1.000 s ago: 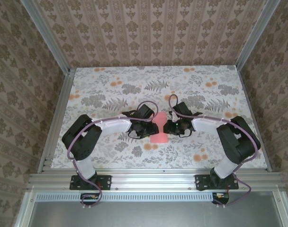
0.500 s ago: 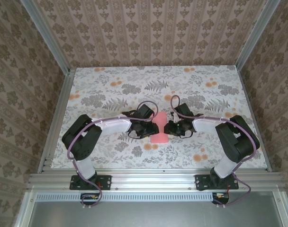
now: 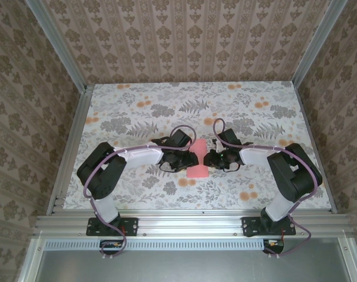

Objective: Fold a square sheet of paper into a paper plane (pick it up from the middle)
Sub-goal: Fold the triangle a second time at the center of the table.

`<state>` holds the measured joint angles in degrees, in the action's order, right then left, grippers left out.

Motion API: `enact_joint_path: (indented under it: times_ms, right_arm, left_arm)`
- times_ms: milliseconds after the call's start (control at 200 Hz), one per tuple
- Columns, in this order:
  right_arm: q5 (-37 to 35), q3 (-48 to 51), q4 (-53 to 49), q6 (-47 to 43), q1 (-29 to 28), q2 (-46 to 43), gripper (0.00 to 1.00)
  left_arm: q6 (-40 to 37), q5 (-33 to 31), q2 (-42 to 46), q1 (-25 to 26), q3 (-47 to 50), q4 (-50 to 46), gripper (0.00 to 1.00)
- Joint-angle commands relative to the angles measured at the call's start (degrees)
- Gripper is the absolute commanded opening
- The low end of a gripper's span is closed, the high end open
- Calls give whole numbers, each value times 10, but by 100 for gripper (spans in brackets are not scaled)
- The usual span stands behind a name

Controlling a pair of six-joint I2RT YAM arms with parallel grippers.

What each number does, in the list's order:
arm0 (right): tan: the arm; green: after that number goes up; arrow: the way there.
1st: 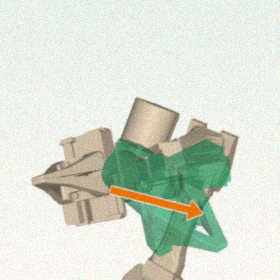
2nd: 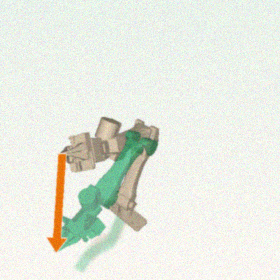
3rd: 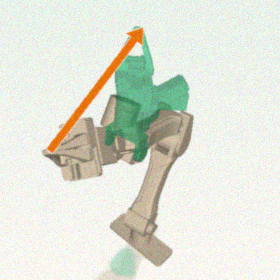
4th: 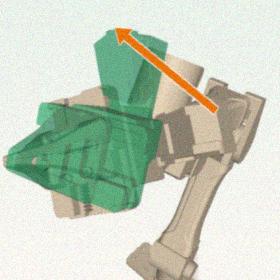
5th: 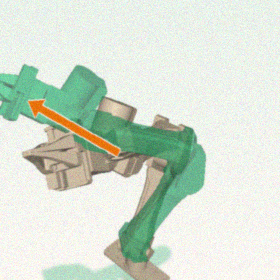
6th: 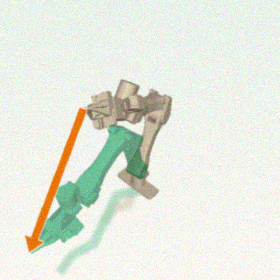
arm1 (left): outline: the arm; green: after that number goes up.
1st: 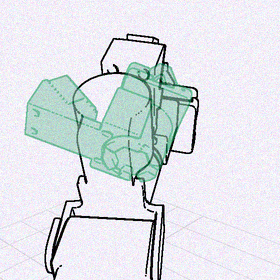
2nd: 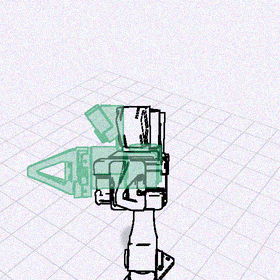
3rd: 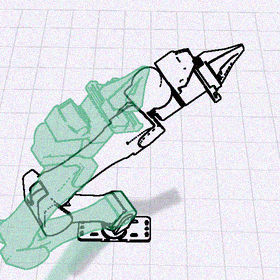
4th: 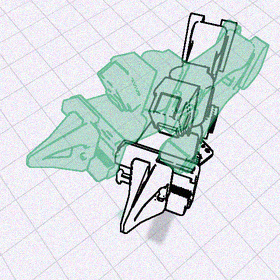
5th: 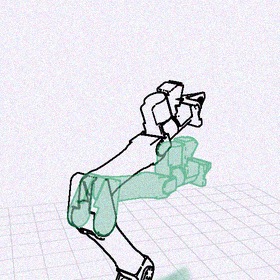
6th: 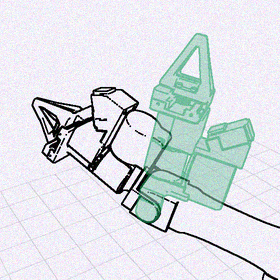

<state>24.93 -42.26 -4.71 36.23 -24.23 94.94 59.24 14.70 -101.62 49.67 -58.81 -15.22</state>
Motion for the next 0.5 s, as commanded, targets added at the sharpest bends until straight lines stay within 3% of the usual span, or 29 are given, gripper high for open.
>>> enact_joint_path:
  times_ms: [0,495]
  right_arm:
    - [-20,17,-14,4,2,12,26]
    - [-19,19,-14,1,2,11,25]
  left_arm:
    - [18,-14,10,13,-3,-36,55]
    - [45,-16,11,35,10,-13,54]
